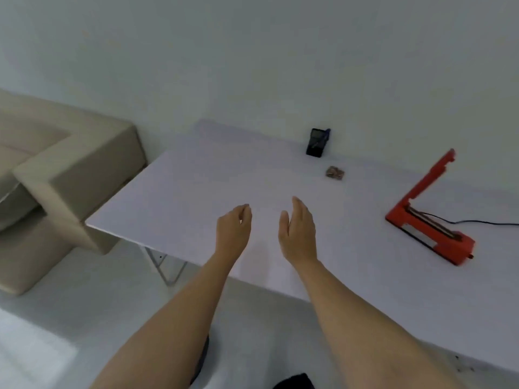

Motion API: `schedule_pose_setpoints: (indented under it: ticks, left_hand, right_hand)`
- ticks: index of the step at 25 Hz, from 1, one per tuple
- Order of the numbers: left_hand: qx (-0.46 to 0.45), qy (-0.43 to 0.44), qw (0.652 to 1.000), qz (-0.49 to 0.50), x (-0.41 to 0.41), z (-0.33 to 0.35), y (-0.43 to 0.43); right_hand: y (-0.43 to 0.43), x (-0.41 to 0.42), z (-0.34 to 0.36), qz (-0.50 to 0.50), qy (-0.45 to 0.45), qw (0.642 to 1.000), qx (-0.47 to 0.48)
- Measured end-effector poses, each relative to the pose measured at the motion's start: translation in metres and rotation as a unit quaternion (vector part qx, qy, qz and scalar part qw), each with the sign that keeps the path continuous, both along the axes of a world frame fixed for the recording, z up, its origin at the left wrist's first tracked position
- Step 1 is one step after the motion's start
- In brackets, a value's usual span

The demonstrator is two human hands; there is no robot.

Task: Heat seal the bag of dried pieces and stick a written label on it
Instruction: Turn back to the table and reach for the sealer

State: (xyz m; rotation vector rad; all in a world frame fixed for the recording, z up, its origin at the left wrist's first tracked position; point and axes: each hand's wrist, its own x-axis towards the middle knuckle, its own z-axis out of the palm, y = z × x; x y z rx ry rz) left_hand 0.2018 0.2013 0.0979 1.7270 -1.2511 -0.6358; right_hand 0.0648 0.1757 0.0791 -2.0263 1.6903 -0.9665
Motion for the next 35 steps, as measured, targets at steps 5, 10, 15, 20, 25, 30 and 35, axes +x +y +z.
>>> schedule_pose_setpoints:
  ticks: [5, 10, 15, 20, 25, 30, 35]
  left_hand:
    - [0.001, -0.031, 0.98, -0.195, -0.139, 0.026, -0.069]
    - [0.032, -0.024, 0.961, -0.275, -0.258, 0.014, -0.133]
    - [0.07, -0.03, 0.955, -0.288, -0.354, 0.002, -0.199]
    - [0.13, -0.034, 0.952, -0.276, -0.402, -0.021, -0.252]
    - [0.108, -0.043, 0.932, -0.344, -0.416, -0.039, -0.274]
    - [0.163, -0.012, 0.905, -0.393, -0.435, -0.062, -0.284]
    - [0.258, 0.075, 0.928, -0.257, -0.455, -0.063, -0.297]
  right_hand:
    - [-0.038, -0.159, 0.019, -0.156, 0.023, 0.987, -0.03]
    - [-0.079, -0.309, 0.001, -0.234, 0.088, 0.968, -0.005]
    - [-0.105, -0.444, -0.031, -0.261, 0.136, 0.949, 0.108]
    - [-0.111, -0.511, -0.074, -0.222, 0.096, 0.926, 0.29]
    - [-0.117, -0.526, -0.096, -0.194, -0.022, 0.944, 0.267]
    - [-0.118, -0.524, -0.099, -0.227, -0.044, 0.943, 0.24]
    - [-0.138, -0.537, -0.104, -0.235, -0.064, 0.941, 0.234]
